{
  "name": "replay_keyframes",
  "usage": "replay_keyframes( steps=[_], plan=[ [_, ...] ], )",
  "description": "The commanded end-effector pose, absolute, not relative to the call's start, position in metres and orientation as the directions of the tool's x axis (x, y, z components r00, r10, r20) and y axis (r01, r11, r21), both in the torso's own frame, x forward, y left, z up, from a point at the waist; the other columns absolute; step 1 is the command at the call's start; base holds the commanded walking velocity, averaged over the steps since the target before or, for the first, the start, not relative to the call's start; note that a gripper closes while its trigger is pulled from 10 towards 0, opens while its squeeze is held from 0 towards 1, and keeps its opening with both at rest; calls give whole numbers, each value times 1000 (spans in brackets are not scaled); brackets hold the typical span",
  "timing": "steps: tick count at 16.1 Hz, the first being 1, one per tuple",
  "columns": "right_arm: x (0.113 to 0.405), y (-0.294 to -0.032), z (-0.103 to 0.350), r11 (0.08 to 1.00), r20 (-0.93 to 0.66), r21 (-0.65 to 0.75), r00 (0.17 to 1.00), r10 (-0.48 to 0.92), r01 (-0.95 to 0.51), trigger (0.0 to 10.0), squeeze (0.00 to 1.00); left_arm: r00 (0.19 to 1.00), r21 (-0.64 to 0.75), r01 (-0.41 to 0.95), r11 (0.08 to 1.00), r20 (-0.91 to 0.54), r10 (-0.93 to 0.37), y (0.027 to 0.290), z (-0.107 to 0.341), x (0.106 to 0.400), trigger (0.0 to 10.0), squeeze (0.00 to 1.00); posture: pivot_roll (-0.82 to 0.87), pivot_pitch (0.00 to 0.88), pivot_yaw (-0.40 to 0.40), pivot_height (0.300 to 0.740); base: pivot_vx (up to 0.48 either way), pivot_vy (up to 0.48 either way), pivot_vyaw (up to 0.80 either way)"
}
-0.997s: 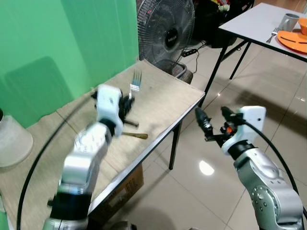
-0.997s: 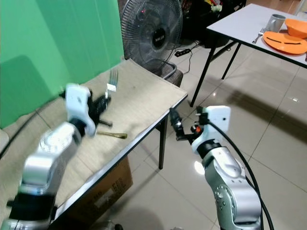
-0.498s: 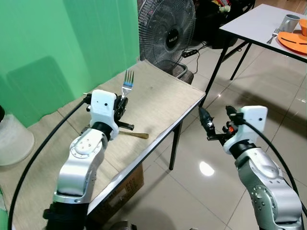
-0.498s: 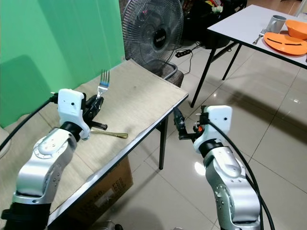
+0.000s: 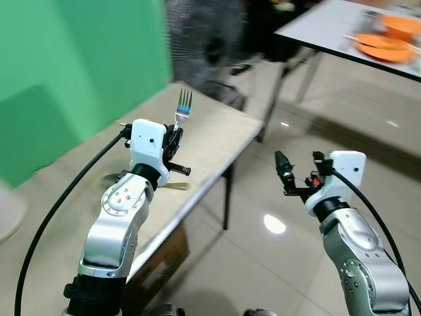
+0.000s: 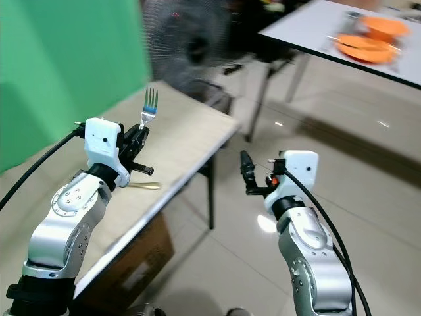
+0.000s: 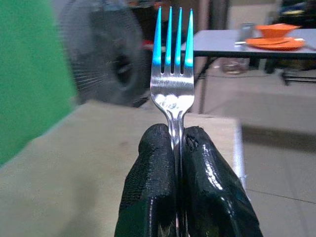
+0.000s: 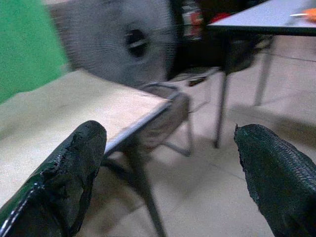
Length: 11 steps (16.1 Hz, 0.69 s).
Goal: Setting the table
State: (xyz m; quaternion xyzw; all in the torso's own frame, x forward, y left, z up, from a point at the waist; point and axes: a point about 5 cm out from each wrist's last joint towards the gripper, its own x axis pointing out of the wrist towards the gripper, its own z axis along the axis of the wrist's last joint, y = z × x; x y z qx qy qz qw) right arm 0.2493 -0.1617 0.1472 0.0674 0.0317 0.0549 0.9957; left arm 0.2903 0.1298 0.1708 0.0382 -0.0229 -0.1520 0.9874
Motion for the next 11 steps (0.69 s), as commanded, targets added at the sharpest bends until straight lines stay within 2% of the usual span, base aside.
replay_keyframes(
  steps=[1, 2, 4, 8, 11],
  plan=[
    [248, -163, 148, 987, -46, 137, 995, 92, -85, 10000, 0, 950, 91, 303, 949, 47, -308, 129, 173, 291, 10000, 0, 14, 0, 40, 740, 0, 0, -775],
    [249, -165, 146, 987, -53, 146, 996, 75, -66, 10000, 0, 951, 94, 301, 949, 48, -307, 129, 172, 292, 10000, 0, 18, 0, 35, 740, 270, 0, -719],
    [251, -172, 145, 998, -53, 63, 998, 16, -12, 10000, 0, 951, 85, 302, 950, 48, -307, 129, 171, 291, 10000, 0, 18, 0, 32, 740, 292, 0, 0],
    [251, -176, 149, 993, -29, 115, 999, -17, 21, 10000, 0, 948, 87, 310, 947, 47, -315, 128, 170, 292, 10000, 0, 11, 0, 36, 740, 312, 0, 0],
    [251, -174, 151, 996, -16, 85, 1000, -25, 26, 10000, 0, 943, 83, 328, 941, 36, -332, 126, 167, 291, 10000, 0, 4, 0, 37, 740, 316, 0, 0]
  ],
)
